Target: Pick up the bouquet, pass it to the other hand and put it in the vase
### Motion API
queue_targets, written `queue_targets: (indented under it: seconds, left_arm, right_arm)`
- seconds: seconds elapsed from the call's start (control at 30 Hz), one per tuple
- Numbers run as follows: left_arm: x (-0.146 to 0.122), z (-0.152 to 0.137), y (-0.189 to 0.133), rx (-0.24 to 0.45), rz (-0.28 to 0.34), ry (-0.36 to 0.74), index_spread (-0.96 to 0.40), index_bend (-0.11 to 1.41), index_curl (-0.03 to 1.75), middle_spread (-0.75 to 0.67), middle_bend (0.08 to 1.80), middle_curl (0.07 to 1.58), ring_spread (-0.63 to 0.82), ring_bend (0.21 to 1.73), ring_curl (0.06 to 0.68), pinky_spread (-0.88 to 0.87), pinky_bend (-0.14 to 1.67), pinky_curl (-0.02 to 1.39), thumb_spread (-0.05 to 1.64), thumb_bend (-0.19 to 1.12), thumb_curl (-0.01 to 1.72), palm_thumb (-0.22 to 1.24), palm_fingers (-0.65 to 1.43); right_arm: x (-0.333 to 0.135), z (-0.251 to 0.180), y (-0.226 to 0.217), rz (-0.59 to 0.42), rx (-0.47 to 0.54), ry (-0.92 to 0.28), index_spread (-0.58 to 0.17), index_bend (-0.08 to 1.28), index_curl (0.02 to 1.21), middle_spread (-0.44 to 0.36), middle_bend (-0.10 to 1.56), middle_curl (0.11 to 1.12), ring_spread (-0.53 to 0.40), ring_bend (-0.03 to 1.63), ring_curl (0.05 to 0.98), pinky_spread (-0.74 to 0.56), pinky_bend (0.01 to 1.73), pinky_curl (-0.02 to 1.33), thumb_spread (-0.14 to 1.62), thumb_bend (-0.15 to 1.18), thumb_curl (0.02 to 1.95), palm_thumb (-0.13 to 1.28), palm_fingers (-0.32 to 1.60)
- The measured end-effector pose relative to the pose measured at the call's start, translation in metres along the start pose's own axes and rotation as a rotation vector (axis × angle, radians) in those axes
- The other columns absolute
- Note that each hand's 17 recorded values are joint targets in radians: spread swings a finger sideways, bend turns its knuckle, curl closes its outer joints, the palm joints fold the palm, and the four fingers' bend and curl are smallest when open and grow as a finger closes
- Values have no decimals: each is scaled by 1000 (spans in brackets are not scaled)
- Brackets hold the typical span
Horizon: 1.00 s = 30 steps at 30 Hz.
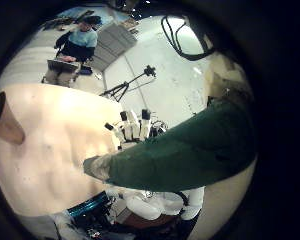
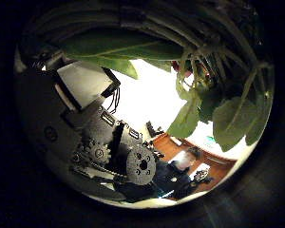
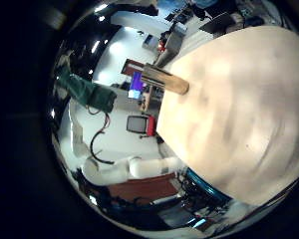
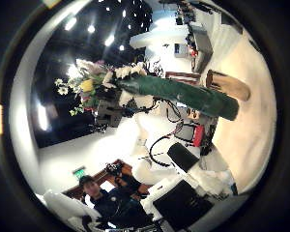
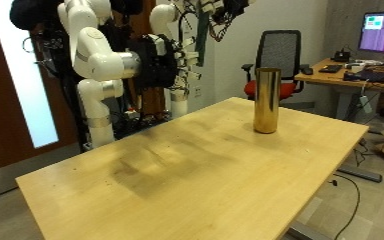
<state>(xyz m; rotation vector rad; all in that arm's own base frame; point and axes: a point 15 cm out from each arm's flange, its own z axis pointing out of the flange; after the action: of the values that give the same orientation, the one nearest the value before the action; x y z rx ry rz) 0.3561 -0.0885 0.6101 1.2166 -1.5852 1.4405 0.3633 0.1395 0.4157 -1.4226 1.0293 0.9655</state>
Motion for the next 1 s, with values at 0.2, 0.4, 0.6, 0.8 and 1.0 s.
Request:
queue_targets:
  seconds: [0.2,0.4,0.6,0.8,1.0]
  left_arm:
    - [7,-32,-17,75,45,-55,-742,249,1416,-539,1050,1056,-411,1458,558,-563,1229,635,177,-22,873,1157,1014]
    - [6,-68,-33,157,74,-91,-710,191,1500,-544,1024,1062,-415,1436,558,-569,1203,637,172,-22,886,1154,1037]
    - [-8,-103,-52,245,98,-122,-670,186,1556,-551,1002,1070,-415,1422,560,-572,1179,639,171,-22,894,1153,1053]
    - [-23,-121,-64,279,102,-138,-622,182,1598,-559,990,1079,-417,1414,563,-575,1168,645,171,-22,899,1152,1058]
    - [-38,-138,-67,301,99,-170,-576,181,1625,-565,983,1086,-417,1411,567,-578,1162,650,171,-22,903,1152,1059]
  right_arm:
    - [4,-11,-9,7,44,-15,-404,139,214,90,169,274,177,377,228,358,459,355,966,-26,460,742,-65]
    - [9,-19,-12,14,65,-12,-400,144,213,77,169,263,172,378,238,347,455,345,962,-25,456,757,-51]
    - [14,-22,-14,22,75,-13,-399,150,221,73,175,261,156,377,245,343,445,334,957,-24,455,771,-35]
    - [14,-21,-17,22,81,-21,-397,156,232,62,178,265,154,374,251,339,448,330,955,-26,457,780,-23]
    - [19,-20,-18,29,80,-28,-400,161,242,44,183,276,142,376,255,332,440,323,956,-26,461,784,-7]
